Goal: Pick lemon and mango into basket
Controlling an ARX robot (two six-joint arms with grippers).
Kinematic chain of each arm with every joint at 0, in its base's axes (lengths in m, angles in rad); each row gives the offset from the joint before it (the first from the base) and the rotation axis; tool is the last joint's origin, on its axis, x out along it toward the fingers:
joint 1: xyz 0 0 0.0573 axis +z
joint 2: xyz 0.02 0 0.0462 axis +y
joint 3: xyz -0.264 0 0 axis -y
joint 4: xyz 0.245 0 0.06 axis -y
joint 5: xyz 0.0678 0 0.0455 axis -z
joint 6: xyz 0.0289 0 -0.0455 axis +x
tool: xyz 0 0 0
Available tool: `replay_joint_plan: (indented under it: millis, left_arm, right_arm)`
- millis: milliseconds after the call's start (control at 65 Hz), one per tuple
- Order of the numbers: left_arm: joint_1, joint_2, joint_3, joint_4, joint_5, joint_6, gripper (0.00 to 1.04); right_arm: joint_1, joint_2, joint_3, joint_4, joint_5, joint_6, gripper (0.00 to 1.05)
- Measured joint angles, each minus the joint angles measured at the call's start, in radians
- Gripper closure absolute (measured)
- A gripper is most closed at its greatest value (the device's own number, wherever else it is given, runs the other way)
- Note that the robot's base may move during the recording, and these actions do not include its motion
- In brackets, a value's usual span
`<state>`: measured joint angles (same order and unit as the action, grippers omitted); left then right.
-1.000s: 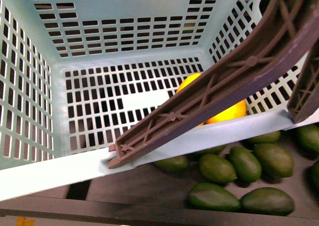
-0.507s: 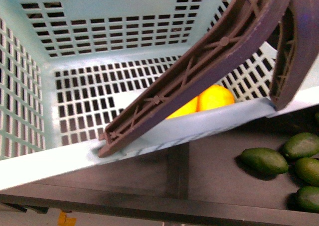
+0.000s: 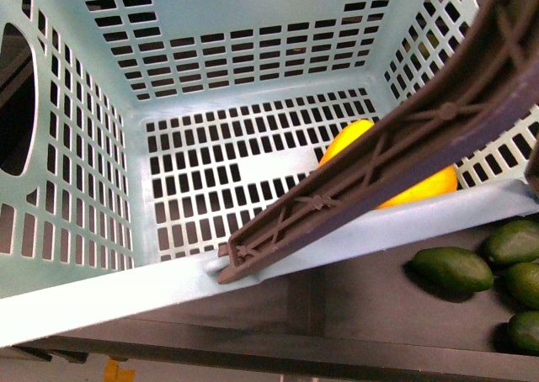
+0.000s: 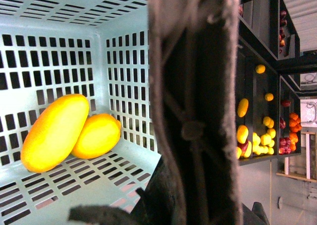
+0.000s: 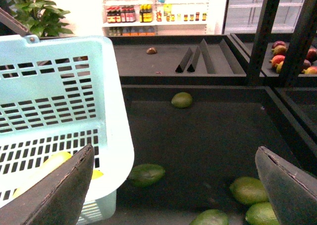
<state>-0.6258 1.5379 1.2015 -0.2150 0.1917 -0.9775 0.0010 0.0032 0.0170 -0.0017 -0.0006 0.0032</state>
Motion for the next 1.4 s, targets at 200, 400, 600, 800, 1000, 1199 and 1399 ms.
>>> replay_joint_plan:
  millis: [200, 400, 600, 800, 1000, 1199, 1399]
  left_arm:
    - [-0.033, 0.04, -0.007, 0.111, -0.34, 0.071, 1.01]
    - [0.077, 0.255, 0.106, 0.219, -0.499, 0.164, 1.01]
    - [0.188, 0.472, 0.209, 0.243, -0.474, -0.161, 1.01]
    - [0.256, 0.607, 0.327, 0.244, -0.552, -0.476, 1.01]
    - [0.292, 0.657, 0.359, 0.264, -0.584, -0.545, 1.01]
    - [0.299, 0.669, 0.286, 0.304, -0.586, -0.663, 1.01]
    - [0.3, 0.659, 0.257, 0.312, -0.58, -0.665, 1.01]
  right_arm:
    - [0.0, 0.0, 0.0, 0.0, 0.0, 0.0, 0.09]
    - [0.0, 0.0, 0.0, 0.0, 0.0, 0.0, 0.09]
    - [0.0, 0.0, 0.0, 0.0, 0.0, 0.0, 0.09]
    - [0.0, 0.0, 0.0, 0.0, 0.0, 0.0, 0.09]
    - [0.0, 0.0, 0.0, 0.0, 0.0, 0.0, 0.09]
    - [0.0, 0.0, 0.0, 0.0, 0.0, 0.0, 0.09]
    - [0.0, 0.0, 0.0, 0.0, 0.0, 0.0, 0.09]
